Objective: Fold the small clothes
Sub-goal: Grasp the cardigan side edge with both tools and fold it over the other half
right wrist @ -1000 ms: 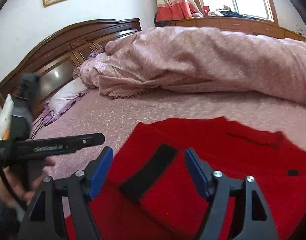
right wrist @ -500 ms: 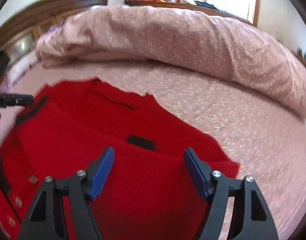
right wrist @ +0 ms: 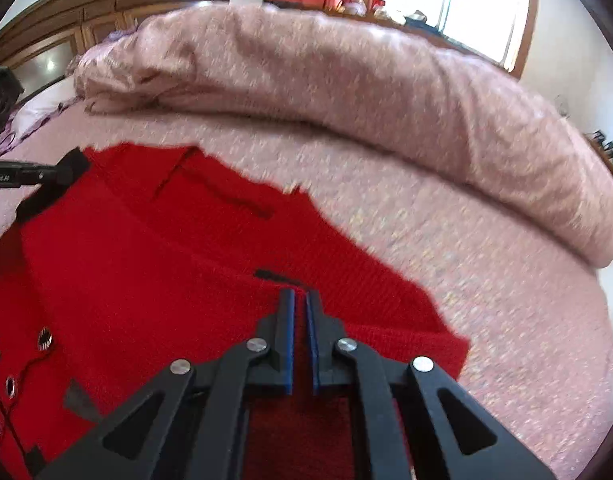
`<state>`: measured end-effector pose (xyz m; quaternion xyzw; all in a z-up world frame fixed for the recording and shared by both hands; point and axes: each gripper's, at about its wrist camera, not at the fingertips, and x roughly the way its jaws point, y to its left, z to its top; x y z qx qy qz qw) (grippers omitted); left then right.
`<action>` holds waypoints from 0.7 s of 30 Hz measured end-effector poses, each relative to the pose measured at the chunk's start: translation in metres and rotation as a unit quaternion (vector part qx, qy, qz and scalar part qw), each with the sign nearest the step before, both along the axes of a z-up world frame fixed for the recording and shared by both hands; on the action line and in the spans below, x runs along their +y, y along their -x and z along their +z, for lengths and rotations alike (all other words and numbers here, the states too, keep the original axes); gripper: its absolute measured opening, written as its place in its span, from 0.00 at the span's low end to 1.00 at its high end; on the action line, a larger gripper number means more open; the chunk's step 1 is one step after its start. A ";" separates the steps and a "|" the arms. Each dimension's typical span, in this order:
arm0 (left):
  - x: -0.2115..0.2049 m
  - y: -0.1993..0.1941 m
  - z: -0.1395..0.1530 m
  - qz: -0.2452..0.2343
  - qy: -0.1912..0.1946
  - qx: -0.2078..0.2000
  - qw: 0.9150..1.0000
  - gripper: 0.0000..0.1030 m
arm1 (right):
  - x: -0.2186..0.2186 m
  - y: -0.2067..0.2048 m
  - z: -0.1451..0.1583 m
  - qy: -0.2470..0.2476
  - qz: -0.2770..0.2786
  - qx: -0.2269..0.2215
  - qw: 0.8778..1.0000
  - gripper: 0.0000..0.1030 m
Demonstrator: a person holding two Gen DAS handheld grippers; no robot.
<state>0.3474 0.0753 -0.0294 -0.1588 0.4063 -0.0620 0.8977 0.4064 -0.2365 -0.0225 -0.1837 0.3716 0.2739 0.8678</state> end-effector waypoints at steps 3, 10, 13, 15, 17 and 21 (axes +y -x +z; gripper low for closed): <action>0.006 0.000 0.004 0.015 0.003 -0.011 1.000 0.02 | 0.000 0.003 0.014 -0.016 -0.009 -0.027 0.999 0.05; 0.005 -0.011 -0.019 0.027 -0.011 0.032 0.999 0.07 | 0.013 0.001 -0.004 0.037 -0.068 -0.080 0.994 0.03; 0.001 -0.016 -0.021 0.030 -0.030 0.042 0.998 0.14 | 0.018 -0.002 -0.009 0.066 -0.092 -0.090 0.989 0.06; -0.001 -0.016 -0.016 0.030 -0.038 0.047 0.998 0.23 | 0.015 -0.001 -0.002 0.056 -0.096 -0.093 0.990 0.16; -0.001 -0.013 -0.010 0.034 -0.044 0.040 0.998 0.24 | 0.009 0.000 0.010 0.035 -0.101 -0.095 0.990 0.22; 0.005 -0.001 0.011 0.043 -0.044 0.022 0.998 0.29 | -0.030 0.009 0.049 -0.055 -0.172 -0.083 0.980 0.24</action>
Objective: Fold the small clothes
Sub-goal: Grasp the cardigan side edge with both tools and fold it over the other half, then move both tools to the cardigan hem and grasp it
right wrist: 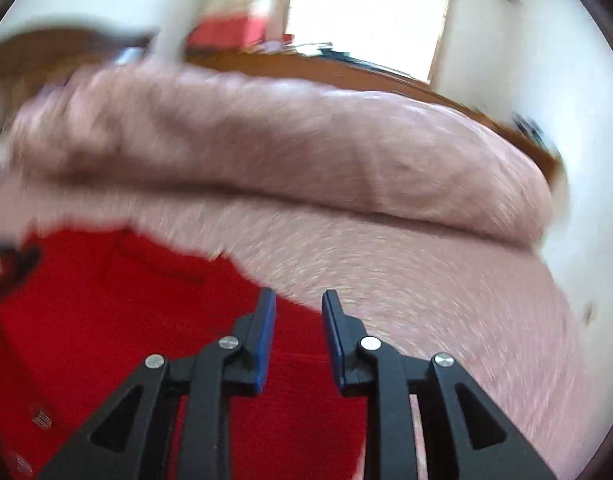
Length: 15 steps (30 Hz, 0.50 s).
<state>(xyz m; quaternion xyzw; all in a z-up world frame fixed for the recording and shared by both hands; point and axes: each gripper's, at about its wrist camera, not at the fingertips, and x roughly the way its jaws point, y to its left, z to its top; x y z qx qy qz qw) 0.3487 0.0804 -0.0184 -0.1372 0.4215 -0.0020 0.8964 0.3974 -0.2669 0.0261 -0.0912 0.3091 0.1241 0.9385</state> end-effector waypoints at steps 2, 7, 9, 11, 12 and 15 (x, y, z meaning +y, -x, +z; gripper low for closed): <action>0.005 0.010 0.009 0.000 0.014 -0.006 1.000 0.30 | -0.033 0.012 0.012 -0.090 -0.055 0.013 0.994 0.24; 0.013 0.048 0.020 0.008 0.030 -0.020 0.999 0.35 | -0.070 0.055 0.011 -0.158 -0.086 0.035 0.983 0.24; 0.012 0.068 0.016 -0.011 0.026 -0.016 0.999 0.38 | -0.073 0.078 0.007 -0.162 -0.084 0.044 0.982 0.24; 0.013 0.094 0.011 -0.016 0.000 -0.011 1.000 0.38 | -0.077 0.100 0.003 -0.169 -0.078 0.047 0.981 0.24; 0.014 0.104 0.008 -0.014 -0.006 -0.007 1.000 0.39 | -0.079 0.113 -0.001 -0.172 -0.070 0.052 0.981 0.24; 0.024 0.139 -0.006 0.002 0.004 0.014 1.000 0.41 | -0.086 0.147 -0.017 -0.167 -0.059 0.072 0.982 0.25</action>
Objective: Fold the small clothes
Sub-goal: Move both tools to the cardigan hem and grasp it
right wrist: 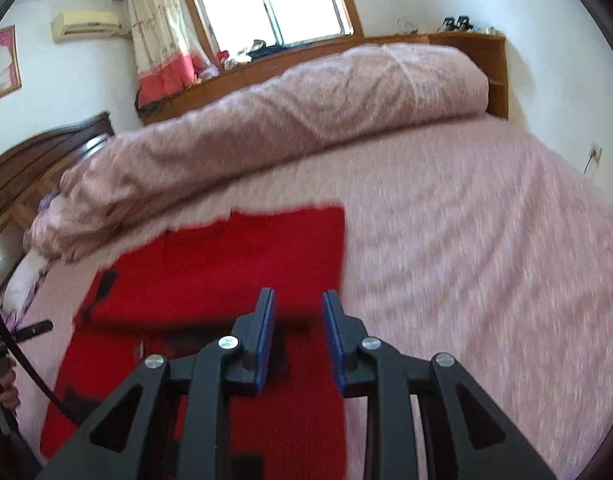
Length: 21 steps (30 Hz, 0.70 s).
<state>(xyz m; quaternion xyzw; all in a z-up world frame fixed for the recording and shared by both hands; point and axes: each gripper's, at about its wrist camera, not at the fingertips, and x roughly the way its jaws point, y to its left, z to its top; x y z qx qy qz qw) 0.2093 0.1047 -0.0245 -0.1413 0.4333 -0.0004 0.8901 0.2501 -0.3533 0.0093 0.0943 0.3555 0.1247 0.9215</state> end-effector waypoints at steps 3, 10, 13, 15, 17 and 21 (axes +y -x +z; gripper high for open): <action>0.011 0.032 -0.019 0.015 0.013 0.025 0.999 0.41 | -0.011 0.030 -0.024 0.001 0.003 0.034 0.999 0.25; 0.022 0.096 -0.043 0.048 0.070 0.052 0.995 0.42 | -0.042 0.082 -0.061 -0.067 -0.002 0.099 0.993 0.34; 0.019 0.109 -0.039 0.035 0.112 0.043 0.992 0.42 | -0.047 0.095 -0.065 -0.103 -0.002 0.111 0.988 0.36; 0.015 0.116 -0.041 0.026 0.134 0.047 0.990 0.44 | -0.049 0.102 -0.069 -0.138 0.002 0.126 0.982 0.46; 0.007 0.120 -0.044 0.011 0.150 0.063 0.987 0.46 | -0.050 0.109 -0.074 -0.165 0.000 0.145 0.976 0.51; -0.004 0.124 -0.050 0.004 0.152 0.073 0.986 0.46 | -0.054 0.130 -0.085 -0.223 -0.009 0.169 0.960 0.51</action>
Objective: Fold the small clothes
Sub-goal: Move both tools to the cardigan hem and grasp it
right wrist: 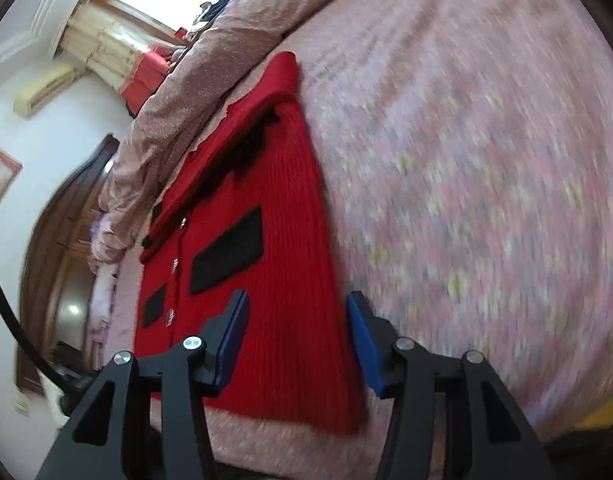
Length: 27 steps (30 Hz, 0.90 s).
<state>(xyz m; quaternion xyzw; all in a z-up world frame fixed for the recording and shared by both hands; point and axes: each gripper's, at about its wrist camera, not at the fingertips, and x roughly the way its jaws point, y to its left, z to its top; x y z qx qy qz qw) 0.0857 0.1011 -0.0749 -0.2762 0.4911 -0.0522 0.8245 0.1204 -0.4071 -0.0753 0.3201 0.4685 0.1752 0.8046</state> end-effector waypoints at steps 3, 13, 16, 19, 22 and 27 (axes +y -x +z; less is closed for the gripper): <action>-0.004 0.003 -0.001 0.009 0.007 -0.001 1.000 0.47 | 0.001 0.014 -0.004 -0.018 -0.003 0.008 1.000 0.51; -0.003 0.025 -0.008 0.039 0.072 0.007 0.997 0.47 | -0.018 0.044 0.004 -0.007 -0.049 -0.009 0.999 0.51; -0.007 0.017 -0.008 0.048 0.073 0.007 0.996 0.50 | -0.028 0.043 -0.001 -0.012 -0.076 -0.005 0.997 0.51; -0.010 0.009 -0.008 0.054 0.082 0.001 0.995 0.58 | -0.023 0.039 -0.008 -0.039 -0.054 0.002 0.998 0.51; -0.018 0.007 -0.007 0.044 0.063 0.001 0.997 0.59 | -0.013 0.037 -0.017 -0.077 -0.020 0.011 0.997 0.51; -0.028 0.012 -0.008 0.021 0.080 0.006 0.997 0.59 | -0.004 0.037 -0.022 -0.094 -0.013 0.017 0.995 0.51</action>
